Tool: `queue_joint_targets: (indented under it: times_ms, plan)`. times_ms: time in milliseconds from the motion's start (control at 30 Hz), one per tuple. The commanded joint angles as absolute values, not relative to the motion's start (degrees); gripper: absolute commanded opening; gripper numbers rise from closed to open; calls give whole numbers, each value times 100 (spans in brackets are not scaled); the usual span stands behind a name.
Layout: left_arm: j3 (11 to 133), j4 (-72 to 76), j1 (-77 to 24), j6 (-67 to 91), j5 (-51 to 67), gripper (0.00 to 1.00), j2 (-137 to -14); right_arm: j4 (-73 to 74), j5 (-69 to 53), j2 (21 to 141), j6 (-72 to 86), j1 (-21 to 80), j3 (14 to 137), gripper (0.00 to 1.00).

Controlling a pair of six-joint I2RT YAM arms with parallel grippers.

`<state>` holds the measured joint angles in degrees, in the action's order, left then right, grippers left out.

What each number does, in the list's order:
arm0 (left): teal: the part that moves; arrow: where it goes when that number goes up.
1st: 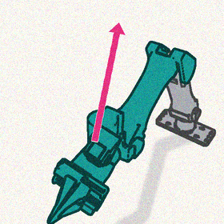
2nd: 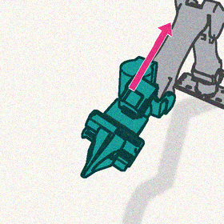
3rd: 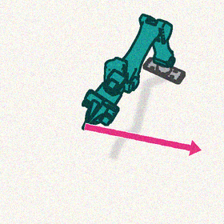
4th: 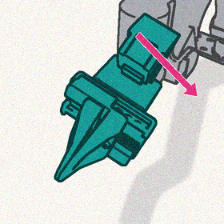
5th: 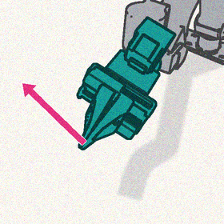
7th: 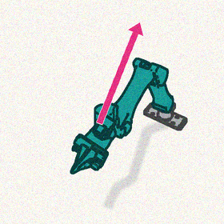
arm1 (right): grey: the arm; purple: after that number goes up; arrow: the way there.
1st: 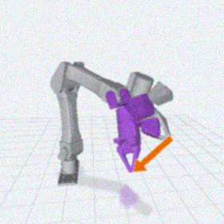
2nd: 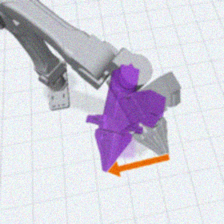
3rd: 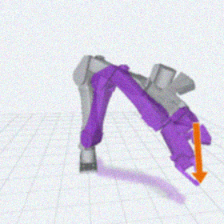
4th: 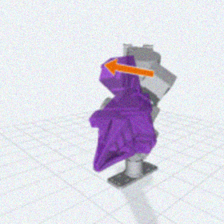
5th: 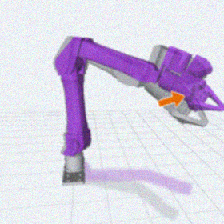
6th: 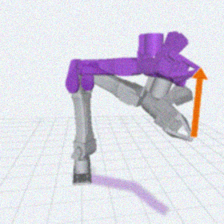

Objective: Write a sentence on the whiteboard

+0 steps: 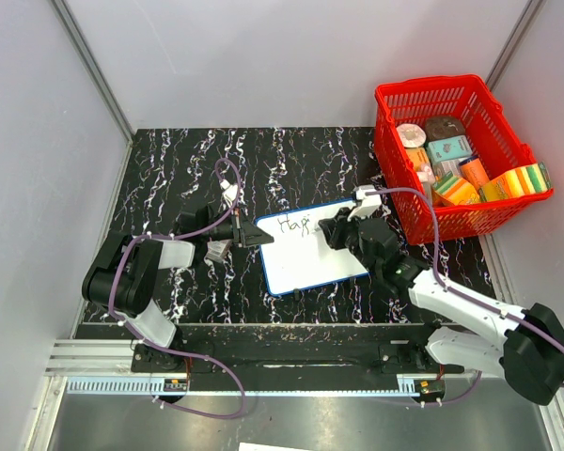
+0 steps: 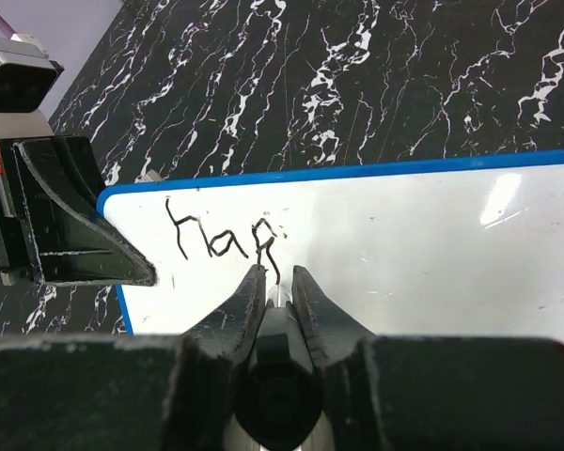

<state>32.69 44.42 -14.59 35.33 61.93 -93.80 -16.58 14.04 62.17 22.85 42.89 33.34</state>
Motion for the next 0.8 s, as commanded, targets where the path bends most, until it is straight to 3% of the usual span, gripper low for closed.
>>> queue_joint_targets:
  times_ms: [0,333,767]
  plan:
    - [3340,4175,-1538,2777,5766,0,-9360,-1494,1327,6091,2303,4245,3261,0]
    - [3340,4140,-1538,2751,5766,0,-9352,-1670,1564,5616,2259,4254,3454,0]
    - [3340,4096,-1538,2725,5757,0,-9334,-1907,1995,6354,2048,4245,4104,0]
